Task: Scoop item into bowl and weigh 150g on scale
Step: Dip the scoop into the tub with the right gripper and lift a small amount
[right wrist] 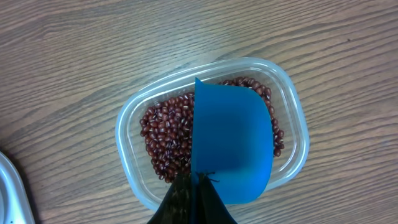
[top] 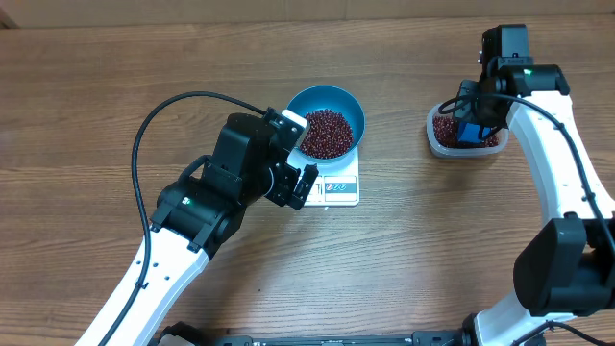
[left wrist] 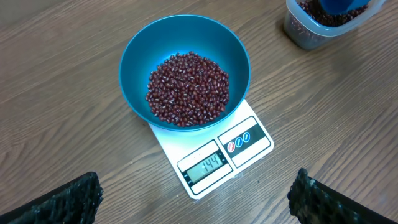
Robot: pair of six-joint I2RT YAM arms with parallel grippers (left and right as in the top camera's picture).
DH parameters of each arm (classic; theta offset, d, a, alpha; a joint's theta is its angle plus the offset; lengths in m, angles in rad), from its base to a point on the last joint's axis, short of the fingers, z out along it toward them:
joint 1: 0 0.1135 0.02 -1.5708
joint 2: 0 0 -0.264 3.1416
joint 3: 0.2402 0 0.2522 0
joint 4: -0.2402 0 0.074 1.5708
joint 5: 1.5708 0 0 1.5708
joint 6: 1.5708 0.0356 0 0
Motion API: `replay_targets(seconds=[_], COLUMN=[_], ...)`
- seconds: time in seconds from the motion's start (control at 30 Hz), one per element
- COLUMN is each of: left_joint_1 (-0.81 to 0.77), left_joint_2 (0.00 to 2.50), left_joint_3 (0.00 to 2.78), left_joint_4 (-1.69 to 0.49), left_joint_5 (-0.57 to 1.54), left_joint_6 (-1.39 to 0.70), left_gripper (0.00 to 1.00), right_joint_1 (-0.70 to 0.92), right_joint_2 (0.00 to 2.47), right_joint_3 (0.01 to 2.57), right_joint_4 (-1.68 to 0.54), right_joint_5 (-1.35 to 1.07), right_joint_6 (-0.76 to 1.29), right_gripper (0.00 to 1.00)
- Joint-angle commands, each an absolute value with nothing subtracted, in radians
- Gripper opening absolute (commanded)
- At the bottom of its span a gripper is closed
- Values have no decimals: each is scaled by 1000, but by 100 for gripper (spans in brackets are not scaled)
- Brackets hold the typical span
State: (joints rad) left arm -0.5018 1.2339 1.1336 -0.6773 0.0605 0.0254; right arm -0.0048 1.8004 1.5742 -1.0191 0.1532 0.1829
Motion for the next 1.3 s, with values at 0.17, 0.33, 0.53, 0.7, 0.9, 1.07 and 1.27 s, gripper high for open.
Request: replay_targets(seconds=[0.17,0.33,0.53,0.7,0.9,1.07,1.27], left_joint_1=[-498,-498,-498,-498,-498,-498,-498], left_joint_2=[1235,1235,1235,1235,1235,1235,1235], left_joint_3=[1128,1128,1128,1128,1128,1128,1128], left_joint_4=[-676,-676,-676,-676,-676,-676,-676], left_joint_5=[70,71,71,71,71,71,71], left_joint_6=[12,12,12,12,12,12,12], left_gripper=[100,100,100,100,100,100,100], right_joint_1=[-5,-5,-6,-20,-58,-89,-94], right_joint_2=[1876,1870,1866,1828,1755,1700,1675], right_joint_3=[1570,1571,1572,1573,1578,1578,1578], right_joint_4=[-1014,-998,-1010,-1001,-998,-1004,-1024], right_joint_5=[104,4,-6,-2,-2,-2,-3], right_joint_6=[175,175,175,175,174,173,155], right_gripper=[4,4,4,4,4,4,4])
